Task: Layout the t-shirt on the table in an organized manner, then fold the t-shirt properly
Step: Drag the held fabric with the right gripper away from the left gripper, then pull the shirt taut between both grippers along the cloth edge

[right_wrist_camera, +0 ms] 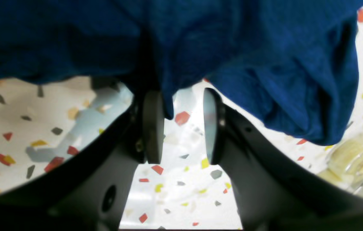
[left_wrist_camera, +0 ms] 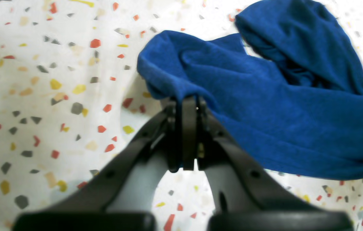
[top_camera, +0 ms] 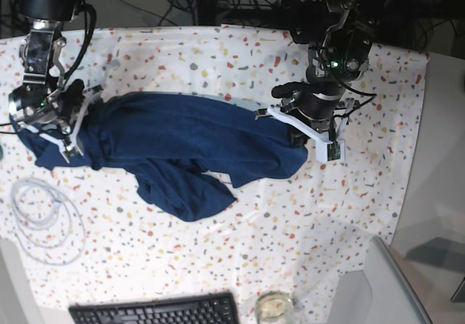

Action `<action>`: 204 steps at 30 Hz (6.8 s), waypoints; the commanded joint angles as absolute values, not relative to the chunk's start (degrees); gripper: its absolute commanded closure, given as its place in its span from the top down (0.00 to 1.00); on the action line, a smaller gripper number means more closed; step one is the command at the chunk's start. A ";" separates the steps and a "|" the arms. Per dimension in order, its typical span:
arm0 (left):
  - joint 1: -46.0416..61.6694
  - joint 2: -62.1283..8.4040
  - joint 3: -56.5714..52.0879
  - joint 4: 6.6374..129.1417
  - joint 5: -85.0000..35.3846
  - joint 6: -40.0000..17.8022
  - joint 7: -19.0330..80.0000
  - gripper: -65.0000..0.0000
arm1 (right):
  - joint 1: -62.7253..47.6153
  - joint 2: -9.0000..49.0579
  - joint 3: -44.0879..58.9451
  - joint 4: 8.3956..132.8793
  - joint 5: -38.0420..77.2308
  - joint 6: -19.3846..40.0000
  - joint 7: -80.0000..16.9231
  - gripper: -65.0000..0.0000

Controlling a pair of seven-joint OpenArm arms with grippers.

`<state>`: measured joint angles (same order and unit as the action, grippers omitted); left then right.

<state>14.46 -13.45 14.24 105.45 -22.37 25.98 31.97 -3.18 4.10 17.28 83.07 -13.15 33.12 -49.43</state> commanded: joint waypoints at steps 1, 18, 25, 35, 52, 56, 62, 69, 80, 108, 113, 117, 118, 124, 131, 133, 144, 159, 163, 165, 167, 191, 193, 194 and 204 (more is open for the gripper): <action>14.11 -13.58 14.11 106.59 -21.93 25.80 30.73 0.00 | -2.77 4.35 17.27 84.09 -12.97 33.19 -49.01 0.30; 14.20 -13.32 14.20 107.47 -22.02 25.80 30.73 0.00 | -10.77 9.54 23.08 107.47 -14.11 33.19 -60.97 0.01; 14.20 -13.23 14.20 108.53 -22.02 25.80 30.73 0.00 | -5.05 11.56 22.37 115.21 -14.20 33.19 -64.31 0.01; 14.29 -13.14 14.90 108.44 -22.11 25.80 30.73 0.00 | 12.44 8.31 4.09 97.89 -14.20 33.19 -63.34 0.03; 16.04 -13.49 14.20 108.09 -21.93 25.80 30.73 0.00 | -3.91 6.37 10.68 94.81 -13.93 33.19 -52.62 0.70; 16.04 -13.49 14.20 108.09 -21.93 25.80 30.73 0.00 | -2.15 5.85 11.91 85.41 -14.02 33.19 -48.48 0.70; 15.96 -13.49 14.20 108.09 -21.93 25.80 30.73 0.00 | -2.07 6.02 12.88 83.91 -14.11 33.19 -47.60 0.36; 15.87 -13.49 14.20 108.44 -21.93 25.80 30.73 0.00 | -5.32 8.22 12.97 89.27 -14.20 33.19 -51.56 0.01; 15.96 -13.23 14.29 108.44 -21.93 25.80 30.73 0.00 | -6.99 11.30 20.53 112.84 -14.20 33.19 -57.54 0.01; 16.04 -13.14 14.11 108.53 -21.93 25.80 38.29 0.00 | 29.05 19.03 16.31 41.01 -14.20 32.92 -31.16 0.67; 15.69 -13.14 14.11 108.53 -21.93 25.80 38.29 0.00 | 34.07 22.02 16.31 23.60 -14.11 27.74 -20.88 0.68; 15.69 -13.41 14.11 108.53 -21.93 25.80 38.29 0.00 | 32.84 22.02 16.13 23.08 -14.11 24.66 -19.38 0.68; 15.69 -13.41 14.11 108.53 -21.93 25.80 38.29 0.00 | 32.48 21.85 16.13 23.08 -14.11 24.57 -19.38 0.68; 15.60 -13.41 14.02 108.53 -21.93 25.80 38.29 0.00 | 29.32 20.53 16.13 23.25 -14.11 24.48 -19.03 0.50; 14.90 -13.49 13.93 109.14 -22.02 25.80 38.55 0.00 | 26.51 20.88 16.40 31.96 -13.93 24.66 -21.85 0.03; 14.99 -13.58 12.53 110.46 -22.11 25.80 38.55 0.00 | 23.43 20.97 16.40 39.52 -13.93 24.75 -25.71 0.00; 20.18 -13.41 7.78 112.66 -22.37 25.80 38.64 0.00 | 3.82 18.33 31.08 86.46 -14.11 40.00 -57.36 0.00; 33.45 -13.49 -1.45 112.66 -22.29 25.80 38.64 0.00 | -15.16 14.55 30.90 91.74 -14.11 40.00 -58.24 0.00; 33.10 -13.23 -1.36 112.57 -22.29 25.80 38.64 0.00 | -12.70 14.46 30.99 85.14 -14.11 40.00 -56.31 0.00; 33.10 -12.88 -1.19 112.57 -22.29 25.80 38.64 0.00 | -11.30 14.11 31.25 83.74 -14.11 40.00 -56.22 0.00; 33.10 -12.44 -0.22 112.57 -21.93 25.80 38.64 0.00 | -10.77 13.58 34.15 83.91 -13.85 40.00 -56.84 0.01; 31.87 -12.35 0.22 112.31 -22.29 25.80 38.64 0.00 | -9.63 12.26 48.57 86.20 16.48 40.00 -72.13 0.84; 31.87 -12.35 0.22 112.31 -22.29 25.80 38.64 0.00 | -9.36 12.35 48.48 84.26 18.07 40.00 -73.19 0.84; 31.87 -12.35 0.22 112.31 -22.29 25.80 38.64 0.00 | -9.27 12.53 48.48 83.30 18.51 40.00 -73.19 0.84; 31.87 -12.35 0.22 112.13 -22.29 25.80 38.64 0.00 | -9.19 12.26 44.88 80.22 18.51 40.00 -72.31 0.84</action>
